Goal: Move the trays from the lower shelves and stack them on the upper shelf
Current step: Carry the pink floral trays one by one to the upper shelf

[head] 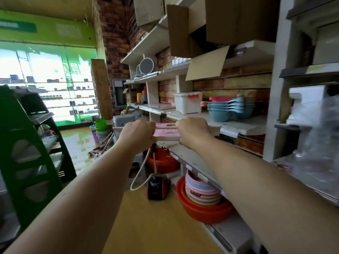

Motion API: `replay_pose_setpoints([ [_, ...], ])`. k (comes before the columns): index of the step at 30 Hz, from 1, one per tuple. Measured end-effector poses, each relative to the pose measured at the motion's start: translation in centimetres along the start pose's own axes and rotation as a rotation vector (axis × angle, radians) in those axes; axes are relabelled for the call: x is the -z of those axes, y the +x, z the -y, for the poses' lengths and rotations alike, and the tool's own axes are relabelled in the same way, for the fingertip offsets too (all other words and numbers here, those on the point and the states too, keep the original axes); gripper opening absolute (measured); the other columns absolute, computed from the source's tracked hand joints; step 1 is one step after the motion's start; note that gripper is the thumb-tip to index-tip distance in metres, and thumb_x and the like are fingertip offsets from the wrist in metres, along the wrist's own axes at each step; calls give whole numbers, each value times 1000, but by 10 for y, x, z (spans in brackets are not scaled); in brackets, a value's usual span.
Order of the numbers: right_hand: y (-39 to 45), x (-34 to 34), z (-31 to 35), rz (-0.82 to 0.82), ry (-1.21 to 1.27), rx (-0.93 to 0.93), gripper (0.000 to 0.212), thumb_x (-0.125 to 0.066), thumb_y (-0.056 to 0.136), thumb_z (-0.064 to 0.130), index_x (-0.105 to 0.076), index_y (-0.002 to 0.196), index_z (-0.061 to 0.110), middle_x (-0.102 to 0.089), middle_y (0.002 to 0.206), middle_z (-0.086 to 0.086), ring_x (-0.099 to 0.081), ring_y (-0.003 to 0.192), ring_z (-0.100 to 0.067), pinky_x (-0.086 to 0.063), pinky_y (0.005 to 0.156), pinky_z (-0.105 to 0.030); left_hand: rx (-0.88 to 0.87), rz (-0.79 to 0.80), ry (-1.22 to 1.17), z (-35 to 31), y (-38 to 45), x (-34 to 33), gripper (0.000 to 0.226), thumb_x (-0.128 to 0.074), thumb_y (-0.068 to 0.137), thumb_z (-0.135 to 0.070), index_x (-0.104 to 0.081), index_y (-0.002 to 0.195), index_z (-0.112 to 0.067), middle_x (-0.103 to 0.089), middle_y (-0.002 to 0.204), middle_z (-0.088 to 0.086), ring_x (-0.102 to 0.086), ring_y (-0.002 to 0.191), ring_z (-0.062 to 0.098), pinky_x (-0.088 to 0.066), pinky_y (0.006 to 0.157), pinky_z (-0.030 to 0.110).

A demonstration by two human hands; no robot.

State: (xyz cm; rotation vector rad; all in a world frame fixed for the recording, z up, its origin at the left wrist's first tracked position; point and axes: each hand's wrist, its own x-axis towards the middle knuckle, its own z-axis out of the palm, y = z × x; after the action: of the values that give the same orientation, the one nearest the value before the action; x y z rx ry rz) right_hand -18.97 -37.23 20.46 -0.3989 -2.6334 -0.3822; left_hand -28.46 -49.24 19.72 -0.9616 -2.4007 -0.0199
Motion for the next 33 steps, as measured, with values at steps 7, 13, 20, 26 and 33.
replay_pose_setpoints([
  [7,67,-45,-1,-24,41,23,25,-54,89,2,-62,111,11,-66,111,-8,-63,105,-28,-43,74,-29,27,8,47,21,52,-40,28,-58,91,-32,-52,112,-14,-64,107,8,-60,101,27,-41,72,33],
  [13,133,-89,-12,-50,66,89,21,-52,91,4,-62,108,11,-65,109,-7,-62,102,-27,-37,69,-28,90,6,69,32,105,-77,24,-59,91,-29,-54,108,-12,-64,105,9,-61,94,25,-39,70,31],
  [20,223,-130,-17,-106,61,136,22,-54,92,5,-63,112,11,-67,107,-7,-64,98,-27,-38,68,-28,170,-2,103,56,175,-113,28,-57,92,-28,-53,114,-12,-63,109,11,-60,99,28,-42,73,34],
  [26,304,-172,10,-112,84,179,25,-54,90,2,-62,111,12,-66,108,-8,-64,100,-28,-38,68,-28,184,-1,96,111,228,-162,29,-57,92,-29,-52,115,-12,-64,111,9,-60,102,26,-47,81,35],
  [33,417,-224,79,-163,99,168,24,-51,90,-1,-64,106,11,-67,102,-7,-63,95,-27,-39,67,-28,173,-29,131,220,294,-229,31,-55,93,-30,-50,119,-13,-64,112,6,-59,104,23,-46,82,34],
])
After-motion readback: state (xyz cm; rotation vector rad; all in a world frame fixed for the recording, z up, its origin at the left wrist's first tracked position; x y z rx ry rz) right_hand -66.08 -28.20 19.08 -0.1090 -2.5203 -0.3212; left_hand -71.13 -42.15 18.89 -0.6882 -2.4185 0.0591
